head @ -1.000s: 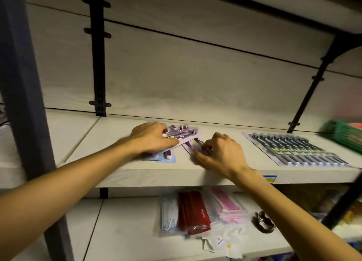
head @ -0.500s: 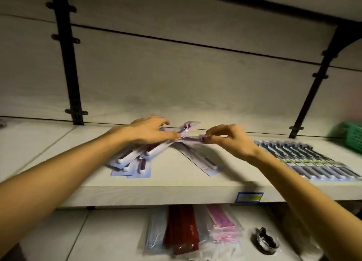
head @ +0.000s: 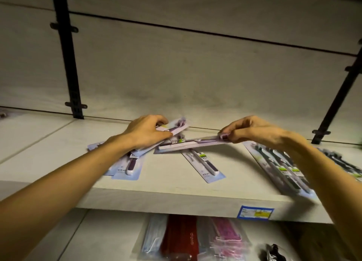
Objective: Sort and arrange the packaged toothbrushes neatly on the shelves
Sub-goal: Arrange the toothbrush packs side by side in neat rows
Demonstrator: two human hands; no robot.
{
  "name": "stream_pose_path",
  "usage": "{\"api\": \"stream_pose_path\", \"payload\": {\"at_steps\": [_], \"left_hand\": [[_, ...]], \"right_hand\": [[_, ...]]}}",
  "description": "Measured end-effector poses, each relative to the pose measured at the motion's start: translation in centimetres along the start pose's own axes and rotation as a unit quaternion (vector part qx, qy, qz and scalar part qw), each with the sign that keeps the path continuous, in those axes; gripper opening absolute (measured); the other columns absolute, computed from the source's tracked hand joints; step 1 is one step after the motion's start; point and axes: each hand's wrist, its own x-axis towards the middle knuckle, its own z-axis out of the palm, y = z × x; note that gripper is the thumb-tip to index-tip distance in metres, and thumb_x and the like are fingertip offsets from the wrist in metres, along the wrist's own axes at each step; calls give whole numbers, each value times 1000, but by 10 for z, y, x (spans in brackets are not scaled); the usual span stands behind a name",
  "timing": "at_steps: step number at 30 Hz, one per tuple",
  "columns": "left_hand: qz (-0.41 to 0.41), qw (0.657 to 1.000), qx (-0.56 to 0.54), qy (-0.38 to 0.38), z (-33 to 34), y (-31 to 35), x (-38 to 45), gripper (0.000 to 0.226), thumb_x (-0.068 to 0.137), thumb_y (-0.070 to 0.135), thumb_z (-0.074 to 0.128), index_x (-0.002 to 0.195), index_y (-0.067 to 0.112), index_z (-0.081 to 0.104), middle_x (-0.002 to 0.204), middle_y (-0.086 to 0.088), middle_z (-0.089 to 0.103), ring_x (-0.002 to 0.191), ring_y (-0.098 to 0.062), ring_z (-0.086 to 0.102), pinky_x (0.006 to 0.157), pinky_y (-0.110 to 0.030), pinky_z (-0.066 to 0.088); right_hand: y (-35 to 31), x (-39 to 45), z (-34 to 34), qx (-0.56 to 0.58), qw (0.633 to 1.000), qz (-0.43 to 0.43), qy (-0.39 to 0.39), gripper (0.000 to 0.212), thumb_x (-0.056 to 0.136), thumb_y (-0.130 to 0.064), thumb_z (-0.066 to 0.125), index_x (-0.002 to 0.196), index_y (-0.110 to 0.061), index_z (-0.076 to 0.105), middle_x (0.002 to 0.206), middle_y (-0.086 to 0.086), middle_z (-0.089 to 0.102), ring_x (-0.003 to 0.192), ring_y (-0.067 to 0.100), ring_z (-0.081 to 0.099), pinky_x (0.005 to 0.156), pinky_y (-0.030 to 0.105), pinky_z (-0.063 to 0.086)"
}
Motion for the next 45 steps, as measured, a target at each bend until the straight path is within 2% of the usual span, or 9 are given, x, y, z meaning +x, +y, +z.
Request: {"api": "stream_pose_path", "payload": {"at_steps": [7,11,14,18,27,31,37,40,45], "left_hand": [[74,995,48,35,5,0,-6,47,80,56,68,124,40,63,123,20,67,110,-14,63,87,-33,50],[114,989,80,48,1,2,-10,41,84,48,65,124,37,64,120,16,69,108,-13,63,83,-29,47],[159,979,105,71,0,7,-14,37,86,53,62,119,36,65,116,17,68,105,-12,61,84,-29,43],[193,974,113,28,3,17,-17,40,88,63,57,116,37,67,119,22,66,108,-7,58,91,-32,43],[173,981,85,15,6,25,-21,33,90,57,56,109,37,75,116,25,69,103,-4,62,87,-30,49],[152,967,202,28,6,23,-27,43,93,55,46,121,32,69,115,8,72,107,-23,62,81,-32,45],[66,976,208,26,1,16,-33,43,95,54,44,84,21,68,95,-5,68,95,-29,61,63,-33,42],[23,986,157,51,-4,19,-31,33,92,52,49,99,30,73,95,-2,73,93,-32,65,63,-32,40],[43,981,182,55,-9,22,-21,41,91,51,54,123,28,64,126,3,65,114,-25,60,80,-33,43]], "right_hand": [[-5,41,26,-170,984,-36,33,24,83,-16,79,106,-17,77,108,1,74,108,22,66,100,33,49],[4,58,60,-260,950,-36,171,31,90,-43,68,113,-23,71,117,-2,70,109,21,63,92,39,51],[11,60,73,-254,942,-8,221,38,89,-59,59,95,-24,73,97,-5,74,94,22,67,81,38,54],[13,63,82,-268,940,24,211,56,80,-71,60,101,-21,71,95,-4,74,92,25,65,80,40,54],[17,73,80,-112,977,11,184,28,82,-45,75,93,-19,74,88,-2,75,90,21,68,86,38,54],[14,71,81,-61,984,-33,166,18,84,-33,76,96,-18,74,86,1,76,88,22,70,80,32,53],[-11,78,91,-64,989,-83,105,33,91,-33,71,119,-16,70,115,-4,69,109,16,63,88,24,47],[-25,85,104,-104,988,-92,67,38,95,-32,65,128,-14,65,126,0,65,113,15,58,86,17,41],[-24,81,114,-76,995,-45,44,51,101,-39,53,145,-13,48,137,2,58,124,16,55,104,28,42]]}}
